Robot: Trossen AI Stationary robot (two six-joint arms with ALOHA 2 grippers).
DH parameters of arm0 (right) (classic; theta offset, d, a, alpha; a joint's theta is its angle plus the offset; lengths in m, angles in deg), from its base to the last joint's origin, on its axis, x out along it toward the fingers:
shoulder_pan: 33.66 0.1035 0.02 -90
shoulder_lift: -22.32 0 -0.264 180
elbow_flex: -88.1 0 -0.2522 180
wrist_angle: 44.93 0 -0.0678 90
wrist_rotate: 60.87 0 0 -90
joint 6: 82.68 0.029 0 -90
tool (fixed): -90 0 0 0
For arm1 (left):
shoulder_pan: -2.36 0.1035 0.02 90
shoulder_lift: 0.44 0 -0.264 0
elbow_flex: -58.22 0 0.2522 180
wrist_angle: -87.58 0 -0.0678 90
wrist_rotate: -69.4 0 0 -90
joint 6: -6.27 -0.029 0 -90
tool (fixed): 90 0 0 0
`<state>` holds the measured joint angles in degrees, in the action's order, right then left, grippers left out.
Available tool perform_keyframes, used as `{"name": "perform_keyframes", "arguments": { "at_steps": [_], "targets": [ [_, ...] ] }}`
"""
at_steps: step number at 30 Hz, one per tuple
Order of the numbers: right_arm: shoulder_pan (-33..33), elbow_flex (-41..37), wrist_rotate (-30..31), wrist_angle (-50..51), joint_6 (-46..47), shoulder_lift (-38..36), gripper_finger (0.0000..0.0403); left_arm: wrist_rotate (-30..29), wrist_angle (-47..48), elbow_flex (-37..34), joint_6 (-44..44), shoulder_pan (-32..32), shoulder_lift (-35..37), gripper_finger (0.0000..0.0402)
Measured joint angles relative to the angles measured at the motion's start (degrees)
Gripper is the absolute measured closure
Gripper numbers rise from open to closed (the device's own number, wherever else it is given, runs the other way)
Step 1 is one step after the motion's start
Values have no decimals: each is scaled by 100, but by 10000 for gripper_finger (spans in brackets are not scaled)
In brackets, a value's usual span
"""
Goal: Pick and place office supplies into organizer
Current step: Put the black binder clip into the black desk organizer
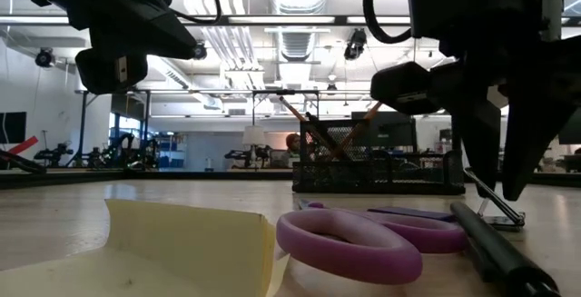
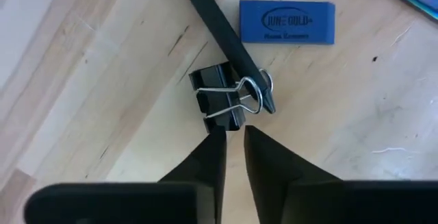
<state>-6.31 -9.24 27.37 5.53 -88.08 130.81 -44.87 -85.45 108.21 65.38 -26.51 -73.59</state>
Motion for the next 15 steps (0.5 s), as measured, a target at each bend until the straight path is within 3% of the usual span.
{"name": "perform_keyframes", "arguments": {
  "at_steps": [15],
  "targets": [
    [0, 127, 46, -139, -19, 0, 261, 0, -7, 0, 9, -2, 0, 376]
  ]
}}
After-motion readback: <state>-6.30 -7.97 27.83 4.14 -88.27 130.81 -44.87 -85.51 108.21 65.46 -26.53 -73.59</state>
